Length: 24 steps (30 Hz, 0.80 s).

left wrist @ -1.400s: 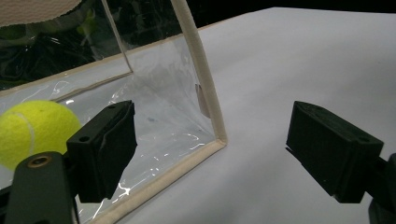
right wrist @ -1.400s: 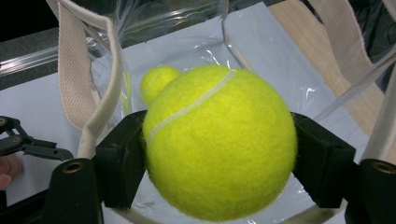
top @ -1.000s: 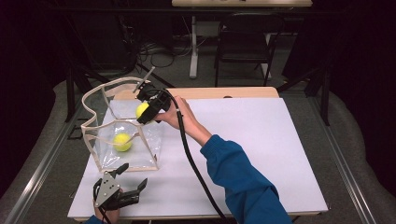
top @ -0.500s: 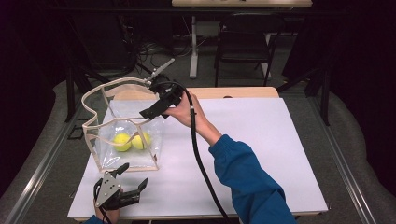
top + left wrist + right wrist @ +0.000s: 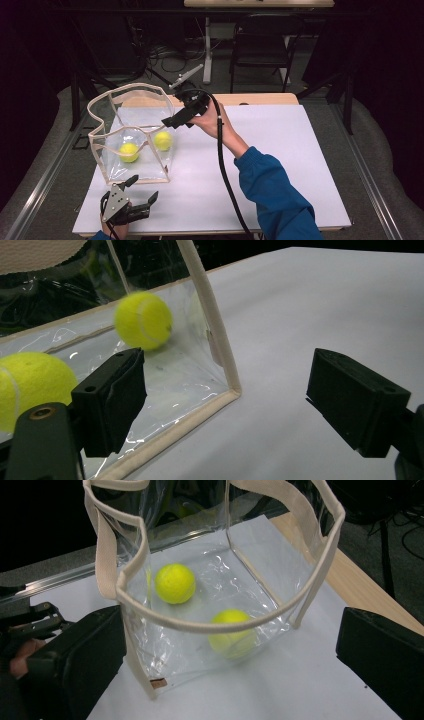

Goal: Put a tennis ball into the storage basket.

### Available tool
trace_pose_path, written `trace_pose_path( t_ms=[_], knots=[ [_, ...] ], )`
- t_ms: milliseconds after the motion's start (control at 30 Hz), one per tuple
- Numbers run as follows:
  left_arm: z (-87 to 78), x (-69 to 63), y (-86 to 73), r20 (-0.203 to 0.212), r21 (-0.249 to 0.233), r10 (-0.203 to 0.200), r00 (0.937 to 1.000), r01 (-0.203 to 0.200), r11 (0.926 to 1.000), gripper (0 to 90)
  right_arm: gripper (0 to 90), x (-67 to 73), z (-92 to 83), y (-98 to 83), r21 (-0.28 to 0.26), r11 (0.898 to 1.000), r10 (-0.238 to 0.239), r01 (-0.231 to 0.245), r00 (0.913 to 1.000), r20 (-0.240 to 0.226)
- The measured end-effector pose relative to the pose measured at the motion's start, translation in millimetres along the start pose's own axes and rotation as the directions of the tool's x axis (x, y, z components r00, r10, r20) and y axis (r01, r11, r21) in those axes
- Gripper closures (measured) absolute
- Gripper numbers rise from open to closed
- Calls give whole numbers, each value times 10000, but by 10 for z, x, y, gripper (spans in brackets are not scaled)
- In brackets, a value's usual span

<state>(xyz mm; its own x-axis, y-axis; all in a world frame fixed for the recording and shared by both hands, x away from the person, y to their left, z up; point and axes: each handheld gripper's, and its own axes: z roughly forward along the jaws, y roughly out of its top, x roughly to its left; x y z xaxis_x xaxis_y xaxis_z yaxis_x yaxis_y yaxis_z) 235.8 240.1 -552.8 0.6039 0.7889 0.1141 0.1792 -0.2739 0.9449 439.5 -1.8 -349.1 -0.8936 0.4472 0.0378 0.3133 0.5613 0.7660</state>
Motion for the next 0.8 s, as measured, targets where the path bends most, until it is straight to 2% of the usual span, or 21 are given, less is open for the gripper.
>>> trace_pose_path(
  t_ms=[433, 800],
  knots=[
    [10, -6, 3, 11, -14, 13, 10000, -13, 10000, 159, 0, -79, -206, -262, -87, 9999, 131, -128, 9992, 370],
    [17, -9, 5, 21, -25, -24, 10000, 24, 10000, 159, 0, -84, -315, -519, 14, 9999, 124, -125, 9976, 685]
  ],
)
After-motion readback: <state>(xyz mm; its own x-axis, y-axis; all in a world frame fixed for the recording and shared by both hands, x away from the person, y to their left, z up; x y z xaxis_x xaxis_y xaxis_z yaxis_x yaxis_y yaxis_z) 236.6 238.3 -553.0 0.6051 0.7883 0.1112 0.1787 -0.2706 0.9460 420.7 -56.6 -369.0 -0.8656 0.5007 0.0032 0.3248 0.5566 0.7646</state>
